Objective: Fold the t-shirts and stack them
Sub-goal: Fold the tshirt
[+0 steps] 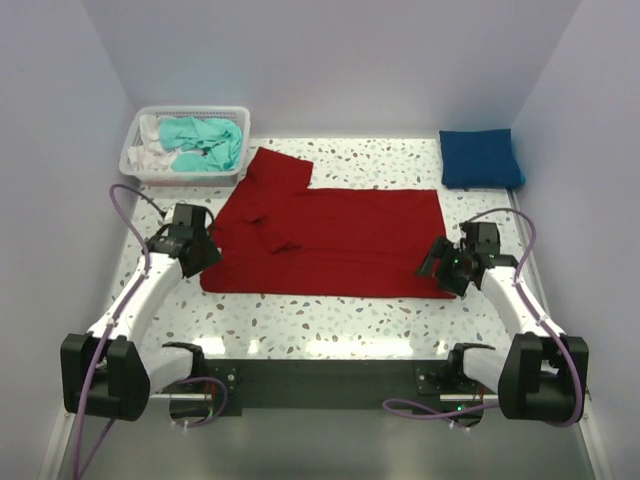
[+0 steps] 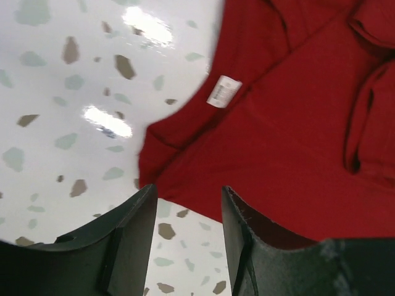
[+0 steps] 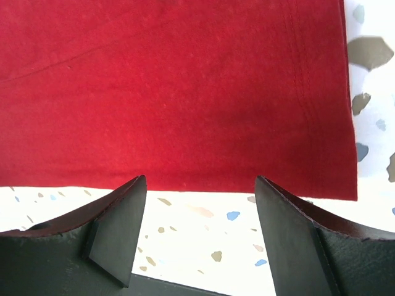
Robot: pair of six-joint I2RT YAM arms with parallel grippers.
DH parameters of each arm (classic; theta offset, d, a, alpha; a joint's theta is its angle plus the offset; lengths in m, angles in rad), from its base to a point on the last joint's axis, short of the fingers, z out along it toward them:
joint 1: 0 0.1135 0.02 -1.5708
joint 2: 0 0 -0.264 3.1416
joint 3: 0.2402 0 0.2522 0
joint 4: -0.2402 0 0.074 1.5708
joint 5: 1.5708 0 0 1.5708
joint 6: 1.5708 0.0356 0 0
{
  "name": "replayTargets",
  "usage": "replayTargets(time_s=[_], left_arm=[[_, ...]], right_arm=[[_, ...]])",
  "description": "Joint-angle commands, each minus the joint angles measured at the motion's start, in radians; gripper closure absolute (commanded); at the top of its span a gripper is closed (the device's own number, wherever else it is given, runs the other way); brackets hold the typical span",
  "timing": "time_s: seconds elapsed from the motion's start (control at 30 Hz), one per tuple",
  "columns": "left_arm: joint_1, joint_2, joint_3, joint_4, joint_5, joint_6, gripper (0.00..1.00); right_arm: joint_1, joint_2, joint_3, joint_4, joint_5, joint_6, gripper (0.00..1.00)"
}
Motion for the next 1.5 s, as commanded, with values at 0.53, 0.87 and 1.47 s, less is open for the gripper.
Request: replayTargets(time_s=[0.53,0.87,1.47], left_arm=[[-0.099,0.173,0.006,0.164,0.077,-0.030,0.52],[-0.097,0.266,0.026,0.219,0.106,0.016,0.51],[-0.065,0.176,-0.204,0.147,0.088,-0.090,0.52]], right_arm=[[-0.016,-0.042,0.042,-0.037,0.167,0.066,0.27],[-0.016,0.102,0.088,0.191,0.033,0.118,0.27],[-0.052,0.140,0.028,0.037,0.235,0.045,0.25]])
